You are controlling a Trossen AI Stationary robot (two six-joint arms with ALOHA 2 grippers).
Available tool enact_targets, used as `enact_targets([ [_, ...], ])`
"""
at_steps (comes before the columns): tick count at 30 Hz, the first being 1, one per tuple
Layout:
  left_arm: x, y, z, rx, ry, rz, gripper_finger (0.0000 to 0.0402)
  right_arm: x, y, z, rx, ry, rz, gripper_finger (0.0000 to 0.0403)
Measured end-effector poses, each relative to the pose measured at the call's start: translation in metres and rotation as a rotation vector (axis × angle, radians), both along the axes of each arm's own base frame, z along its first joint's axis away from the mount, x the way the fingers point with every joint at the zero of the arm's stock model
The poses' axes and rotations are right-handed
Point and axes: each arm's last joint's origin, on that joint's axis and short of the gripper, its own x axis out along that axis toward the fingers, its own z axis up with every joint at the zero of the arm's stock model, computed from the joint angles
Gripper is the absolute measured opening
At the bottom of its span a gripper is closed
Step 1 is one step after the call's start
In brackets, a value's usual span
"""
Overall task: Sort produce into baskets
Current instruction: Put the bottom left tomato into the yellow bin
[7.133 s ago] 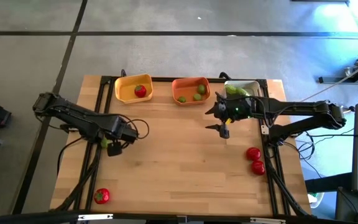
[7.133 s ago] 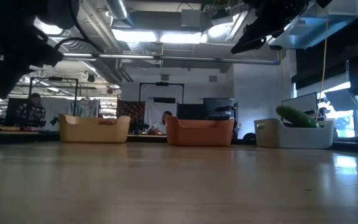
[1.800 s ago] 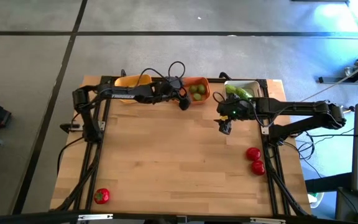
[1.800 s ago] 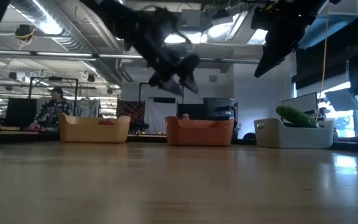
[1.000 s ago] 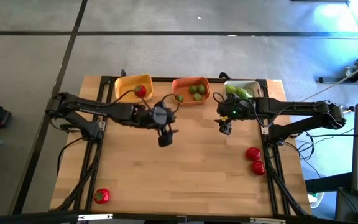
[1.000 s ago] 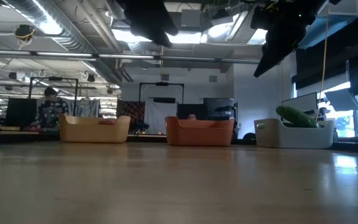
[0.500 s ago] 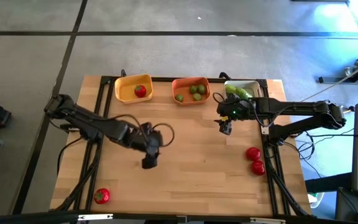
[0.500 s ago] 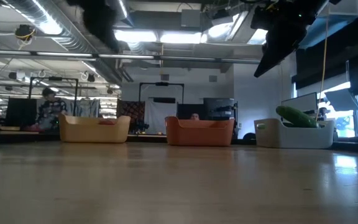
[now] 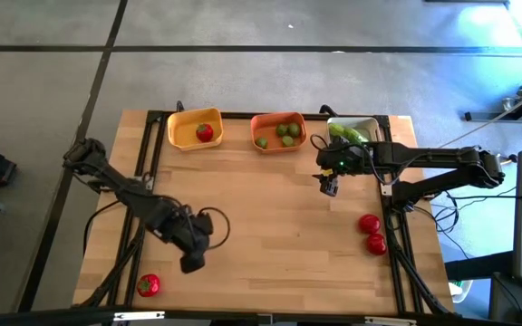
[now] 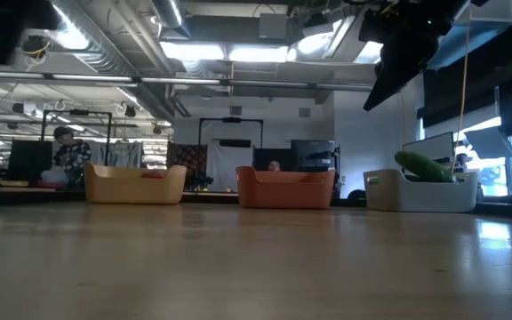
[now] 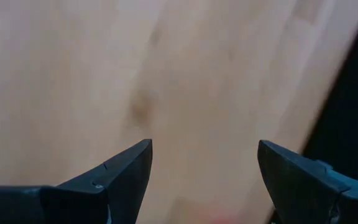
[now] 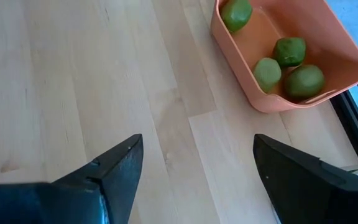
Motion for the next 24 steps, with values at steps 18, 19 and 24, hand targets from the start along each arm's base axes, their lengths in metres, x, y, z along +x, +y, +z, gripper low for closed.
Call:
enact_targets([
  [18,-0.059,-0.055,-0.021,-0.182,0.288,0.269,0.0285,0.000,0.000,0.000,-0.003,0.002,0.004,0.0292],
  [19,-0.062,-0.058,-0.021,-0.187,0.290,0.288,0.0285,0.000,0.000,0.000,-0.004,0.003,0.005,0.0292],
  [24,-0.065,-0.066,-0.020,-0.187,0.182,0.328,0.0285,0.000,0.000,0.000,-0.027,0.013,0.035,0.0292],
])
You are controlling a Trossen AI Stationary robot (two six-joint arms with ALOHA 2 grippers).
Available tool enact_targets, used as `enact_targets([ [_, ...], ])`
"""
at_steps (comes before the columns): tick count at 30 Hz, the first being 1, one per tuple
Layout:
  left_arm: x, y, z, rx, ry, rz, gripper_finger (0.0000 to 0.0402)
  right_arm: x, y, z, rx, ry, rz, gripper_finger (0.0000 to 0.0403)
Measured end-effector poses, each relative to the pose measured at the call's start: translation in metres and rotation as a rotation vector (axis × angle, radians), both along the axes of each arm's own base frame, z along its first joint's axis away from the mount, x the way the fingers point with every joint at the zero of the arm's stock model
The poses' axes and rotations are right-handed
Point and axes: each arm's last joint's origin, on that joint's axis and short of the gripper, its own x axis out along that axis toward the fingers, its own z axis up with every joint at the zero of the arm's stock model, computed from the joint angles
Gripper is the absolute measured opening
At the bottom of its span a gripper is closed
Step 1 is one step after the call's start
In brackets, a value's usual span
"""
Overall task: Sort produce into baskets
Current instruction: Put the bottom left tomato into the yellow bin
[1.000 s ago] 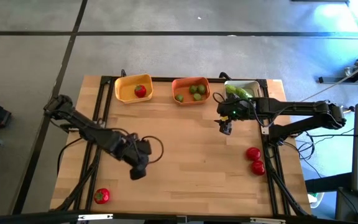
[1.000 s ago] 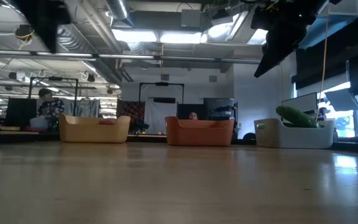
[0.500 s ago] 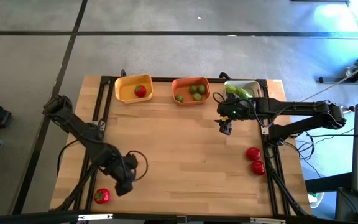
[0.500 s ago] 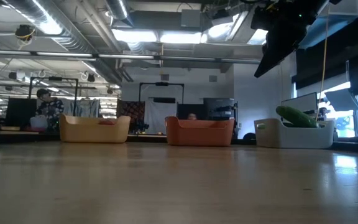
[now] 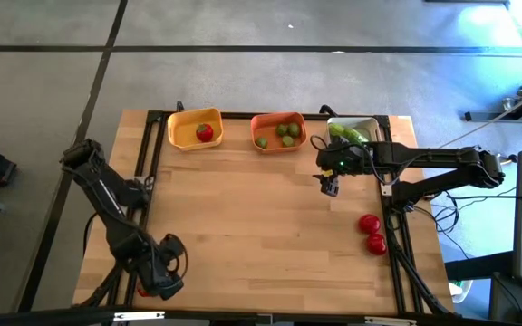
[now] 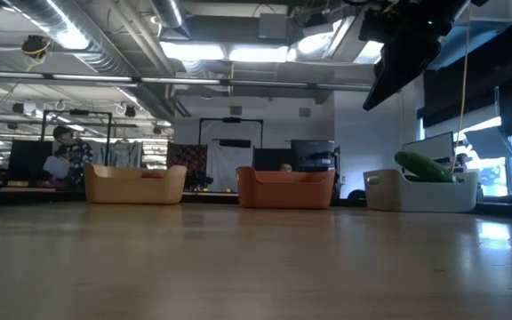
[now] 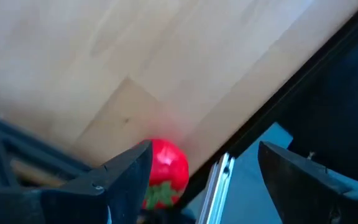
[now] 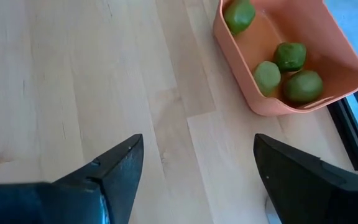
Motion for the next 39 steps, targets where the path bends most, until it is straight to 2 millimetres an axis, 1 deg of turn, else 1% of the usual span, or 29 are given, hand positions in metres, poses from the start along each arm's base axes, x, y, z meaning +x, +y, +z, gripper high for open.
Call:
enact_targets([
  [3,0.000,0.000,0.000,0.029,-0.037,-0.004,0.0285,0.000,0.000,0.000,-0.008,0.002,0.010,0.0292],
  [8,0.004,0.003,0.000,0.033,-0.047,-0.007,0.0286,0.001,0.000,0.000,-0.025,0.003,0.030,0.0292],
  [10,0.003,0.002,-0.001,0.036,-0.045,-0.013,0.0293,0.001,0.000,0.001,-0.031,-0.006,0.034,0.0292],
  [13,0.002,0.000,-0.002,0.039,-0.041,-0.021,0.0316,0.002,0.000,0.001,-0.032,-0.008,0.034,0.0292],
  [16,0.001,-0.001,-0.003,0.044,-0.036,-0.030,0.0349,0.002,0.000,0.001,-0.033,-0.008,0.032,0.0292],
  [19,-0.001,-0.005,-0.008,0.054,-0.016,-0.046,0.0381,0.002,0.000,0.001,-0.036,-0.007,0.034,0.0292],
  [21,-0.002,-0.009,-0.013,0.051,0.025,-0.062,0.0395,0.002,0.000,0.001,-0.048,-0.003,0.045,0.0292],
  [26,-0.003,-0.020,-0.029,0.012,0.177,-0.094,0.0395,0.002,0.000,0.001,-0.052,-0.002,0.050,0.0292],
  [28,-0.003,-0.022,-0.034,-0.006,0.243,-0.065,0.0398,0.002,0.000,0.001,-0.052,-0.001,0.050,0.0292],
  [31,-0.002,-0.025,-0.035,-0.058,0.319,0.018,0.0399,0.002,0.000,0.001,-0.057,0.001,0.057,0.0292],
  [35,0.003,-0.030,-0.034,-0.115,0.300,0.092,0.0400,0.003,-0.001,0.002,-0.068,-0.009,0.066,0.0292],
  [39,0.004,-0.030,-0.034,-0.105,0.282,0.103,0.0400,0.003,0.000,0.003,-0.064,-0.017,0.068,0.0292],
])
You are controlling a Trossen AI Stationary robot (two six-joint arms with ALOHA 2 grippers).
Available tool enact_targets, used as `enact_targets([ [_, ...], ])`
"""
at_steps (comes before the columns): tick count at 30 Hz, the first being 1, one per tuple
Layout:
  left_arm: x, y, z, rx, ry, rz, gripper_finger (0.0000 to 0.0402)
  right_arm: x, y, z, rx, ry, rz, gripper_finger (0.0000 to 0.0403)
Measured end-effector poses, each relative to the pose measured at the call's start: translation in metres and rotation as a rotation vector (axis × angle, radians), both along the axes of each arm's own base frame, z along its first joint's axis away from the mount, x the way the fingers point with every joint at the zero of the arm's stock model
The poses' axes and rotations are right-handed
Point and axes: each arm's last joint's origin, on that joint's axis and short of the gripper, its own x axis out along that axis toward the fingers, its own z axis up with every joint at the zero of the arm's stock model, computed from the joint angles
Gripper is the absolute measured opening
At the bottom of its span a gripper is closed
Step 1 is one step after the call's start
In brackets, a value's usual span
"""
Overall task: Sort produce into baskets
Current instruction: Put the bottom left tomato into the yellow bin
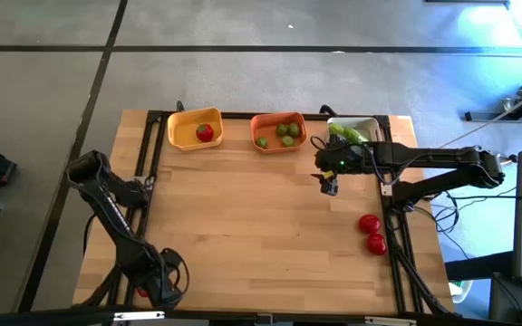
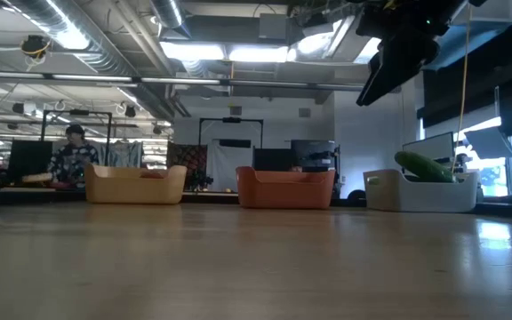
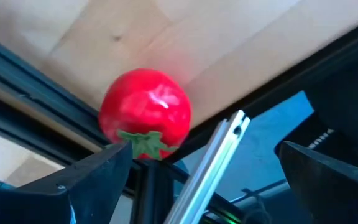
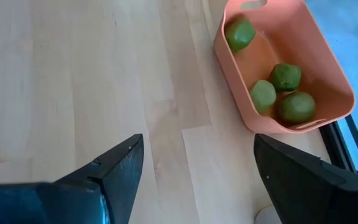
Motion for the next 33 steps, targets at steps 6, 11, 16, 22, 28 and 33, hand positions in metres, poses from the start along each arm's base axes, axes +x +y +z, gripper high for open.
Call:
enact_targets([
  [6,-0.004,0.000,-0.006,0.011,0.064,-0.075,0.0400,0.000,0.000,0.000,0.004,-0.001,0.002,0.0292],
  [11,-0.003,-0.006,-0.022,0.011,0.111,-0.185,0.0400,0.000,0.000,0.000,0.003,-0.005,0.002,0.0292],
  [16,-0.003,-0.011,-0.039,0.032,0.148,-0.265,0.0400,0.000,0.000,0.000,0.004,-0.005,0.001,0.0292],
  [22,-0.010,-0.017,-0.058,0.062,0.235,-0.325,0.0399,0.000,0.000,0.000,0.005,-0.005,0.002,0.0292],
  [28,-0.014,-0.019,-0.065,0.091,0.256,-0.352,0.0352,0.000,0.000,0.001,0.005,-0.008,0.001,0.0292],
  [33,-0.014,-0.019,-0.065,0.091,0.247,-0.365,0.0275,0.000,0.000,0.000,0.007,-0.006,-0.001,0.0292],
])
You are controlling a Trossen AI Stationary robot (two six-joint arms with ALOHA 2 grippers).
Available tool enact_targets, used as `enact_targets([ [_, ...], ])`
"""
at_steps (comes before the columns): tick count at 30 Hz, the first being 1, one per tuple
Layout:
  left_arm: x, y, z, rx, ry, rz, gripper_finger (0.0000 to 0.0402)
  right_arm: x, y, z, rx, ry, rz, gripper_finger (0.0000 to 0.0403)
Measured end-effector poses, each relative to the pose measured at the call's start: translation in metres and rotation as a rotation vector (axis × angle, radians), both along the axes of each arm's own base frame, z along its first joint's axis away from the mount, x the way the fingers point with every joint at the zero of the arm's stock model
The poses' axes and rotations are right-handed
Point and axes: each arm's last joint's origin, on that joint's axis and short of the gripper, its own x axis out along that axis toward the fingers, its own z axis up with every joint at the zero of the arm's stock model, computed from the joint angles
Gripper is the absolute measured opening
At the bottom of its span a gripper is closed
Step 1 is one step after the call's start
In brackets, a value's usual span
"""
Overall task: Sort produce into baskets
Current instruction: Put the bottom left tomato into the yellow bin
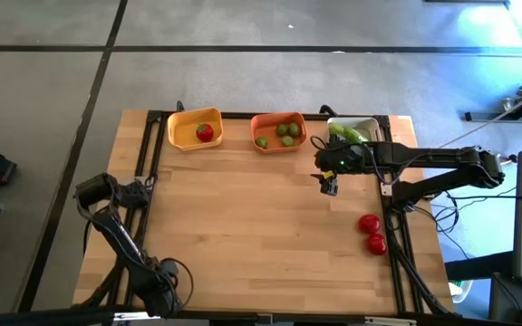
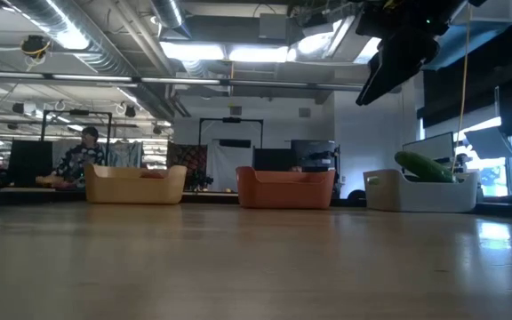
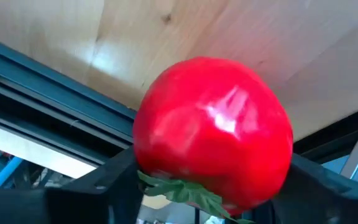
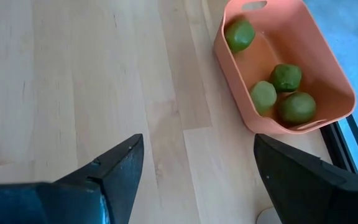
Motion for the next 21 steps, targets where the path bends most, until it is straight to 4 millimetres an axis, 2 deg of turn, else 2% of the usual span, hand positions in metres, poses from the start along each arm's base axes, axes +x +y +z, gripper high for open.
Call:
enact_targets([
  [2,0.001,0.001,0.000,-0.005,-0.002,-0.008,0.0254,0.000,0.000,0.000,0.005,0.001,-0.005,0.0292],
  [6,0.005,0.004,0.001,-0.015,-0.018,-0.033,0.0253,0.000,0.000,0.000,0.022,-0.004,-0.024,0.0292],
  [9,0.007,0.016,0.007,0.062,-0.015,-0.036,0.0253,0.000,0.000,0.000,0.039,-0.018,-0.045,0.0292],
  [15,0.020,0.040,0.033,0.094,-0.147,-0.015,0.0252,-0.001,0.000,-0.001,0.052,-0.012,-0.059,0.0292],
  [21,0.031,0.078,0.069,0.224,-0.359,0.055,0.0260,-0.002,0.000,-0.002,0.057,0.001,-0.065,0.0291],
])
